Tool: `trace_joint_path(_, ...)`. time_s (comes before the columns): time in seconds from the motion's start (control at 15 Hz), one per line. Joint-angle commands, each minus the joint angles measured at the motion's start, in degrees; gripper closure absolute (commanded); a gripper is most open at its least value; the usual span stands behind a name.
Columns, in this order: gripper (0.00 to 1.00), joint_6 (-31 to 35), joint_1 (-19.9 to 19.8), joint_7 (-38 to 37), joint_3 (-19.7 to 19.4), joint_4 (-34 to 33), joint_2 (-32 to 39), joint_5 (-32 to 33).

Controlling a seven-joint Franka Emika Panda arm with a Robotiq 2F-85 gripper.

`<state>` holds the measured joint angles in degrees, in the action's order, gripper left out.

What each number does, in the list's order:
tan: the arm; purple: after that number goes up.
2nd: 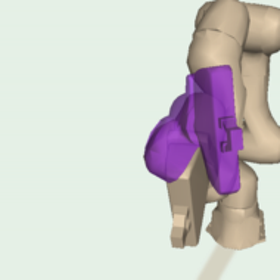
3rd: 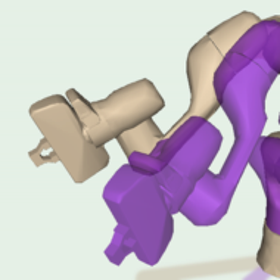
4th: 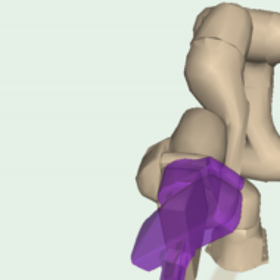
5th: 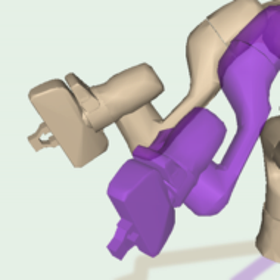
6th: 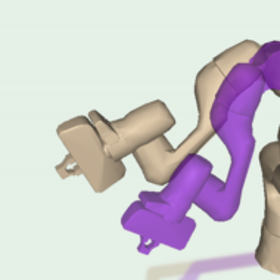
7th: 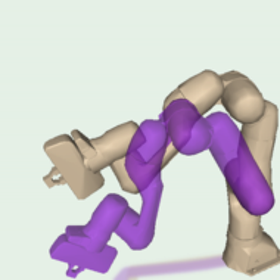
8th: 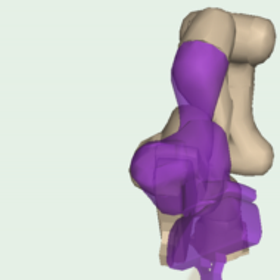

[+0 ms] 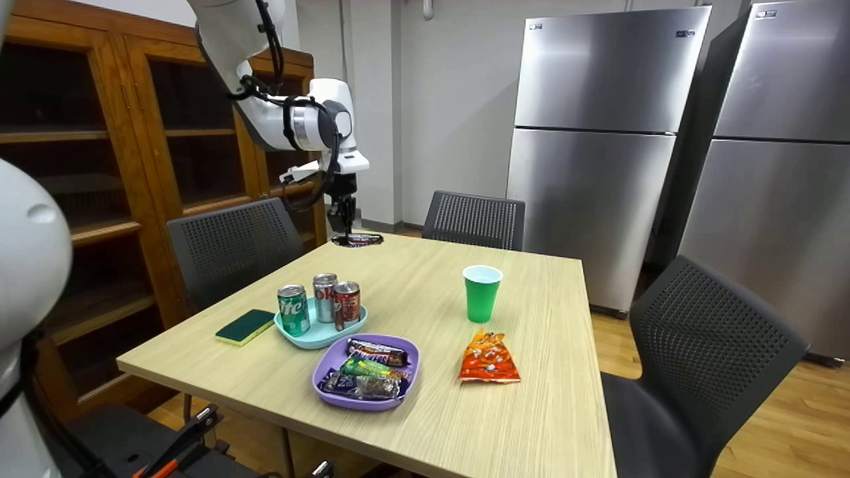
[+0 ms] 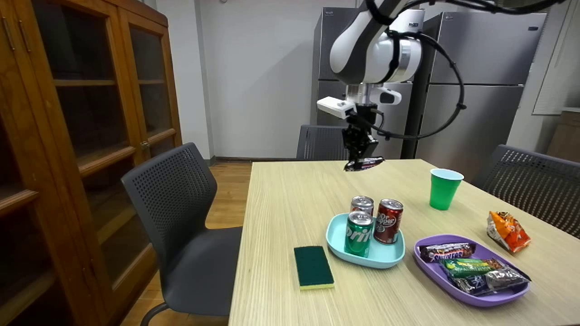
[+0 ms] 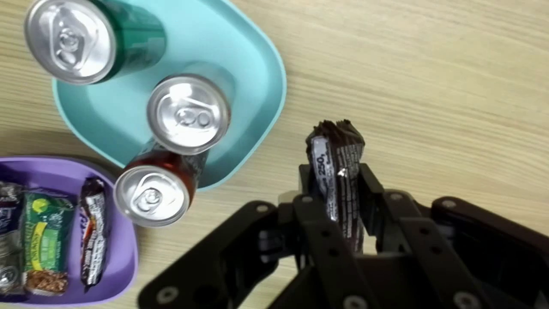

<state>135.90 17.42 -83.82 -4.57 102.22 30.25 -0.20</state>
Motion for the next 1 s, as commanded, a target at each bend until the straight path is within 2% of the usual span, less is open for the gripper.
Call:
trace_joint_path(0.0,0.94,4.46,-3.88,0.7,1.07,12.46,-8.53,-1.53)
trace_joint_path(0.4,0.94,8.91,-9.58,5.02,1.42,23.12,-14.14,-4.94)
trace_joint_path(0.93,0.94,10.71,-13.94,11.7,1.38,27.96,-14.64,-11.03)
